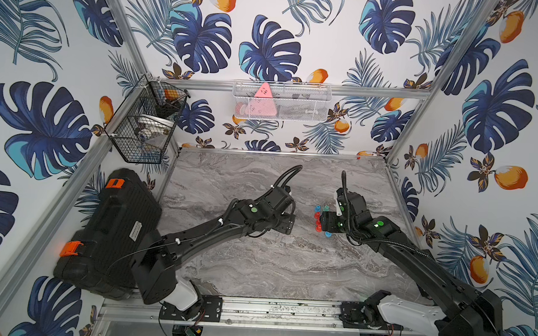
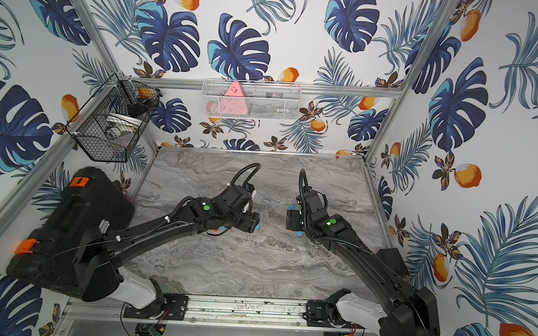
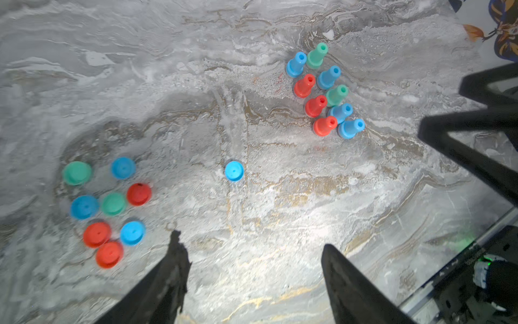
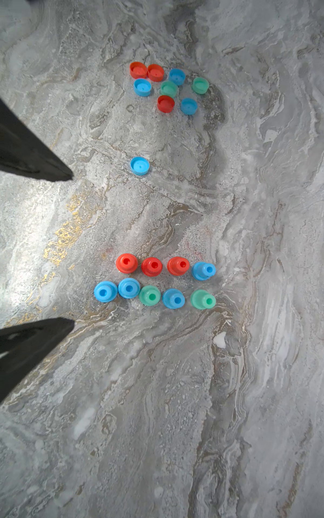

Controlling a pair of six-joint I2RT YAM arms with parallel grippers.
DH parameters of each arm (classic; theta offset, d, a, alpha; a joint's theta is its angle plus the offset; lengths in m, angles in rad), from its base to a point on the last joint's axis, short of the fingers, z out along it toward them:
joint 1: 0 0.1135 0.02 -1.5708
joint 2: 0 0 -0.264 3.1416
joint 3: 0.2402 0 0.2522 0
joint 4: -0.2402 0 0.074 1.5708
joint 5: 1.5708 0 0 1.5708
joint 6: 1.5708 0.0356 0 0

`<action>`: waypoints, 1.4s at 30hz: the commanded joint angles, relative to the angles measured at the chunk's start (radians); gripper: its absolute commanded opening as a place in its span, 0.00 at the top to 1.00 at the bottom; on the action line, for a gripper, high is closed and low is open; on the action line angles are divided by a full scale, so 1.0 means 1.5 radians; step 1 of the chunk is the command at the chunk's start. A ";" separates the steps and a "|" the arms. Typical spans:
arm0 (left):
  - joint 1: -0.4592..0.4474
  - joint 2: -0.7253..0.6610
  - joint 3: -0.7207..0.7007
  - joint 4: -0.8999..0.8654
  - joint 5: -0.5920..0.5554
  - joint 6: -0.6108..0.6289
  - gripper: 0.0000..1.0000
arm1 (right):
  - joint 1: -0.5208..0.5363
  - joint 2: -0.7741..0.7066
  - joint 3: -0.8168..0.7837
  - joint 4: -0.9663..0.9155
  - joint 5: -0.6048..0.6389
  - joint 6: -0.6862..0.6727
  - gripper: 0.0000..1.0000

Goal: Close the stamp cap
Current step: Move the cover to the center of the board, then pick up the stamp from the center of the board.

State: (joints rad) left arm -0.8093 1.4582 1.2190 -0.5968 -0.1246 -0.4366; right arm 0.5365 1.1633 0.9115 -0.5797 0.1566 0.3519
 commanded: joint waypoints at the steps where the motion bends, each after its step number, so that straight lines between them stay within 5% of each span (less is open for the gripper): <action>1: 0.003 -0.056 -0.030 -0.026 -0.014 0.034 0.20 | 0.001 0.017 0.017 -0.038 0.025 0.007 0.23; 9: 0.008 -0.159 -0.103 -0.045 -0.016 0.006 0.23 | 0.001 0.010 0.013 -0.062 0.091 0.016 0.29; 23: 0.007 -0.260 -0.157 -0.078 -0.038 -0.020 0.25 | 0.002 -0.006 0.001 -0.042 0.050 0.009 0.30; 33: 0.007 -0.268 -0.170 -0.089 -0.053 0.013 0.25 | 0.002 0.065 0.020 -0.069 0.070 0.006 0.40; 42: 0.007 -0.328 -0.226 -0.043 -0.040 0.066 0.25 | -0.007 0.128 0.047 -0.100 0.068 0.006 0.38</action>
State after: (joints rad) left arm -0.7986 0.9886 0.8948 -0.6914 -0.1852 -0.3740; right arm 0.5331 1.3399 0.9653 -0.6952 0.2565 0.3584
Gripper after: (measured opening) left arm 0.751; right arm 0.625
